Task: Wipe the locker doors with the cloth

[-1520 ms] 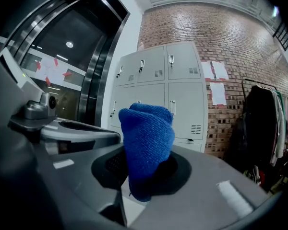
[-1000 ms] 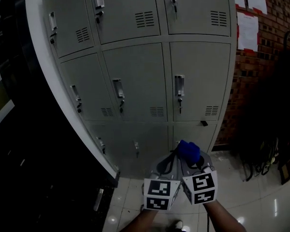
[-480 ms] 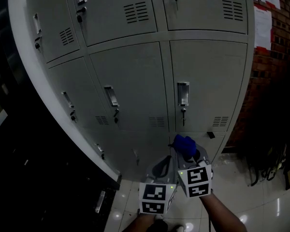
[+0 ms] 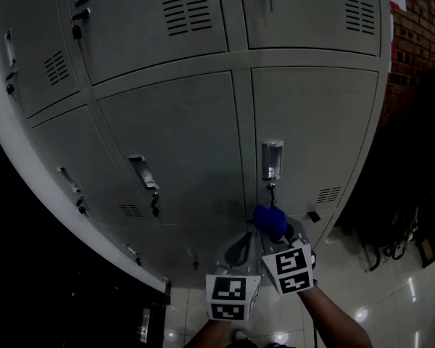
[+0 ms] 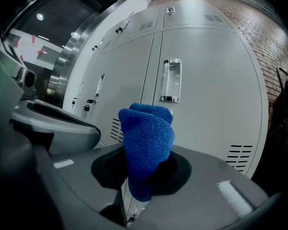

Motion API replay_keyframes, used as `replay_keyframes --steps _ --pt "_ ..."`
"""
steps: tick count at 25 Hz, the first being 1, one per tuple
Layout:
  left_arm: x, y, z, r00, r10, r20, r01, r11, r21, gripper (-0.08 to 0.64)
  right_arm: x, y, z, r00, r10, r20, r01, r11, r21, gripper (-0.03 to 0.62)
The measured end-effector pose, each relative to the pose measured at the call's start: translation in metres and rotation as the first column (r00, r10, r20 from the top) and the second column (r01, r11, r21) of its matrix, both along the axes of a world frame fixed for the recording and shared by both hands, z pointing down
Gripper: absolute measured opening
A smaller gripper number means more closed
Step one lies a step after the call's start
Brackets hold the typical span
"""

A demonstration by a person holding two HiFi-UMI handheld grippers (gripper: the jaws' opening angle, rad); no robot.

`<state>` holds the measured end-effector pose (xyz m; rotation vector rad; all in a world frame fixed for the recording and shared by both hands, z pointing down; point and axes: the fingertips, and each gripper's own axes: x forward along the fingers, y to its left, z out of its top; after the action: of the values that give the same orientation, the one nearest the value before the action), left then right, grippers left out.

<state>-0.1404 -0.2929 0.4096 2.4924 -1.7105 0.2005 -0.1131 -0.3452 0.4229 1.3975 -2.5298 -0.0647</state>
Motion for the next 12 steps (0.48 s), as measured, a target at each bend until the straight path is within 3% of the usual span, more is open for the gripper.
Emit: replay_keyframes --steps 7,12 --pt "0.009 -0.031 0.007 0.997 0.081 -0.017 -0.081 0.997 -0.004 0.003 0.027 -0.017 0.008 0.997 0.080 -0.024 -0.080 0.997 -0.005 0.084" --pt "0.027 -0.046 0.002 0.996 0.078 -0.034 -0.078 0.997 0.010 0.003 0.069 -0.026 0.005 0.993 0.117 -0.018 -0.117 0.993 -0.001 0.084"
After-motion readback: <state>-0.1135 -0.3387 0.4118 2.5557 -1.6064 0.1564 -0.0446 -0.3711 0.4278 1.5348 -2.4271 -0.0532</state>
